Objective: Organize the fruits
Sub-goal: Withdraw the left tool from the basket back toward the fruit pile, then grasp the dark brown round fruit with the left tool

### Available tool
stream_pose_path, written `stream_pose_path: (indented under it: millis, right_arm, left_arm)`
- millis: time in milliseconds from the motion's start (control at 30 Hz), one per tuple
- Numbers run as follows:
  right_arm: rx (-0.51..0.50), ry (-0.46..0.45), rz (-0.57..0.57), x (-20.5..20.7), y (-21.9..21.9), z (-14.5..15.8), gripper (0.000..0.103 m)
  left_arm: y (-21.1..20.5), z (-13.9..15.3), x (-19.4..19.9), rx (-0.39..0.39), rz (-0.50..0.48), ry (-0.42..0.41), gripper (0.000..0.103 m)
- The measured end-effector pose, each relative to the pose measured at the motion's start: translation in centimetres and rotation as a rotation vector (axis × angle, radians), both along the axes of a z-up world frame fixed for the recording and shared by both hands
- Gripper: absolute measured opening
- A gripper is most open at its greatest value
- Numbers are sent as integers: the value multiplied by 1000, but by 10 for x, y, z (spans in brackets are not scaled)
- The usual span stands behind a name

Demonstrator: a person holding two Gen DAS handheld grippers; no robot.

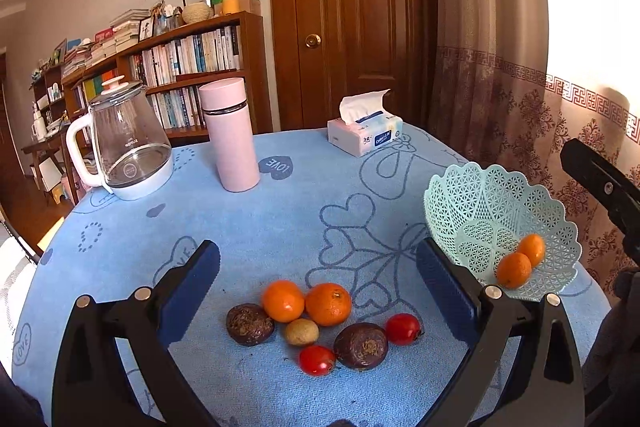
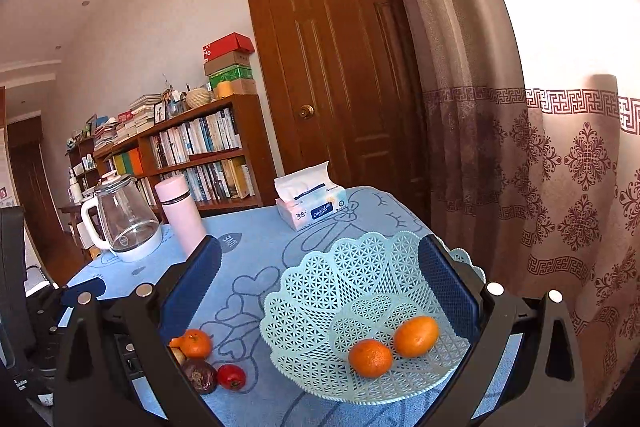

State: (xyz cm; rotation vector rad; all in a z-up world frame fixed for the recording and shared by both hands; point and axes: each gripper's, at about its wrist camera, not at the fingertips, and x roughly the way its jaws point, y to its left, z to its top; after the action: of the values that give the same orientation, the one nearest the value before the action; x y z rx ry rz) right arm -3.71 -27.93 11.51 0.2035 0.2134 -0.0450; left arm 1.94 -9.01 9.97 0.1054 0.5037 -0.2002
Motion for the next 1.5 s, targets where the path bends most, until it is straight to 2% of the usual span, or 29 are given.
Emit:
stream_pose_path:
  millis: [300, 500, 867, 1100, 1167, 1267, 1367, 1500]
  right_arm:
    - [-67, 71, 111, 13, 27, -12, 100]
    - [-39, 125, 195, 19, 35, -21, 100]
    - [-28, 184, 281, 27, 48, -34, 100]
    - [-51, 219, 324, 30, 59, -41, 100]
    - [-56, 228, 334, 31, 61, -43, 100]
    - [-62, 242, 348, 33, 64, -46, 100]
    - [-69, 253, 361, 33, 67, -48, 100]
    - [-66, 273, 384, 35, 69, -52, 100]
  left_arm:
    - [27, -7, 5, -18, 62, 27, 98]
    - [57, -13, 8, -48, 114, 56, 98]
    - [100, -25, 16, -135, 186, 134, 98]
    - [94, -42, 21, -109, 132, 177, 96]
    - [91, -48, 24, -97, 107, 200, 85]
    - [89, -59, 31, -113, 67, 256, 75]
    - [87, -65, 34, -114, 30, 285, 74]
    - [79, -71, 38, -72, 4, 314, 73]
